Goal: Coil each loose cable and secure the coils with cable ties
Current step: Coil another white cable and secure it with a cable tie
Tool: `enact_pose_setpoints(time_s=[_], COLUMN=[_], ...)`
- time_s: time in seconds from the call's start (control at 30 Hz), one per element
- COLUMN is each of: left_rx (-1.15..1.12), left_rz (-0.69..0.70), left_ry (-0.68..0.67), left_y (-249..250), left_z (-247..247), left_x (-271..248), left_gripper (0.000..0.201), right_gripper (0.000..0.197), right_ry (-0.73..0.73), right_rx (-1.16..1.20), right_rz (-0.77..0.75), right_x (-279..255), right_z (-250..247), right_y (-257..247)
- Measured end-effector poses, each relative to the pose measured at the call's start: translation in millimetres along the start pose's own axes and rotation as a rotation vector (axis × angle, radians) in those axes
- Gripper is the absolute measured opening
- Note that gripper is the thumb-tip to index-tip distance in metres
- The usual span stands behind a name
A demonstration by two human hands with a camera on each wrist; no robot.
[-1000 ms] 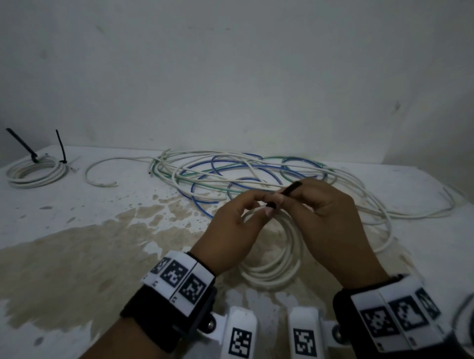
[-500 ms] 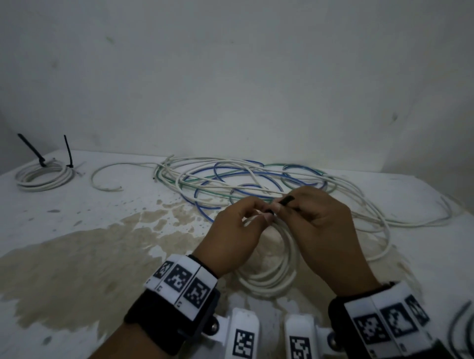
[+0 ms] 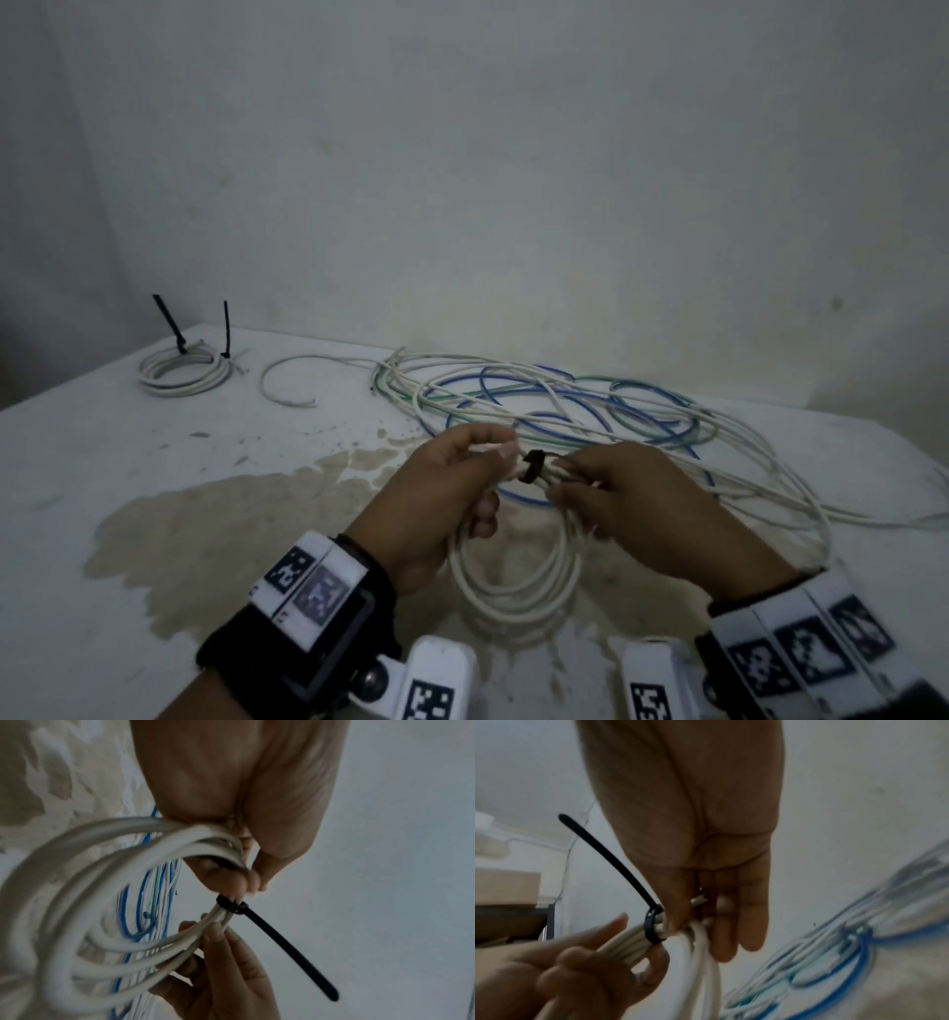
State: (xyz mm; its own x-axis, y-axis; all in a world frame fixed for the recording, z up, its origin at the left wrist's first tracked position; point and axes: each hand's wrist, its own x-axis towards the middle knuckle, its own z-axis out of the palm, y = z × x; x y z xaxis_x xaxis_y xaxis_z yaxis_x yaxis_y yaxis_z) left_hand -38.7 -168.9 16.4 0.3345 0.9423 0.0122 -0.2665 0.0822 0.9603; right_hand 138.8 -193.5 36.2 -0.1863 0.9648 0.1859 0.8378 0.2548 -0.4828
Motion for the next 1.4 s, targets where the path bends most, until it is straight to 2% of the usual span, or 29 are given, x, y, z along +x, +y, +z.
enact_pose_setpoints(time_s=[0.1, 0.17, 0.23, 0.3, 0.37, 0.5, 0.6, 0.73, 0.87, 0.93, 1.03, 1.1, 1.23, 1.3, 1.37, 1.4], left_rx=[-0.149, -0.083, -0.069, -0.151, -0.211, -0.162, -0.193, -0.262, -0.201, -0.18, -0.049, 0.002, -0.04, -0.003, 0.068, 0.097], left_rz=[-0.004, -0.011, -0.033, -0.061, -0.088, -0.06, -0.035, -0.033, 0.013, 0.02, -0.058, -0.065, 0.038, -0.021, -0.076, -0.085], left_ry=[0.074, 0.105, 0.136, 0.185, 0.218, 0.215, 0.216, 0.253, 0.346, 0.407, 0.473, 0.476, 0.543, 0.529, 0.504, 0.49], left_y=[6, 3, 0, 1, 7, 16, 21, 26, 36, 44, 48, 48, 50, 56, 64, 68], left_z=[-19, -32, -42, -53, -69, -100, -118, -143, -165, -179, -203, -215, -243, -257, -272, -281], left_x=[-7, -13, -17, -18, -18, -23, -27, -31, -30, -29, -28, -28, -21, -20, -19, -17], left_gripper=[0.027, 0.039, 0.026, 0.012, 0.012, 0.018, 0.019, 0.016, 0.013, 0.018, 0.032, 0.031, 0.02, 0.019, 0.029, 0.041], right_gripper=[0.028, 0.029, 0.029, 0.02, 0.016, 0.041, 0.047, 0.028, 0.014, 0.019, 0.013, 0.012, 0.018, 0.016, 0.017, 0.02], right_ry=[0.049, 0.11, 0.127, 0.057, -0.02, -0.156, -0.227, -0.257, -0.144, -0.083, 0.031, 0.085, 0.044, 0.009, -0.046, -0.095], right_rx=[0.362, 0.611, 0.776, 0.85, 0.866, 0.967, 1.105, 1.069, 1.036, 1.042, 1.068, 1.084, 1.099, 1.06, 0.977, 0.91], right_rz=[0.11, 0.213, 0.295, 0.329, 0.345, 0.324, 0.28, 0.23, 0.225, 0.213, 0.212, 0.217, 0.205, 0.193, 0.133, 0.093], right_x=[8, 14, 22, 28, 33, 40, 45, 54, 71, 82, 102, 118, 147, 161, 176, 184], right_z=[12, 22, 31, 39, 42, 45, 56, 77, 107, 121, 138, 149, 169, 174, 173, 170], right_y=[-11, -19, -30, -43, -51, -64, -78, -101, -122, -132, -145, -153, -171, -179, -184, -186])
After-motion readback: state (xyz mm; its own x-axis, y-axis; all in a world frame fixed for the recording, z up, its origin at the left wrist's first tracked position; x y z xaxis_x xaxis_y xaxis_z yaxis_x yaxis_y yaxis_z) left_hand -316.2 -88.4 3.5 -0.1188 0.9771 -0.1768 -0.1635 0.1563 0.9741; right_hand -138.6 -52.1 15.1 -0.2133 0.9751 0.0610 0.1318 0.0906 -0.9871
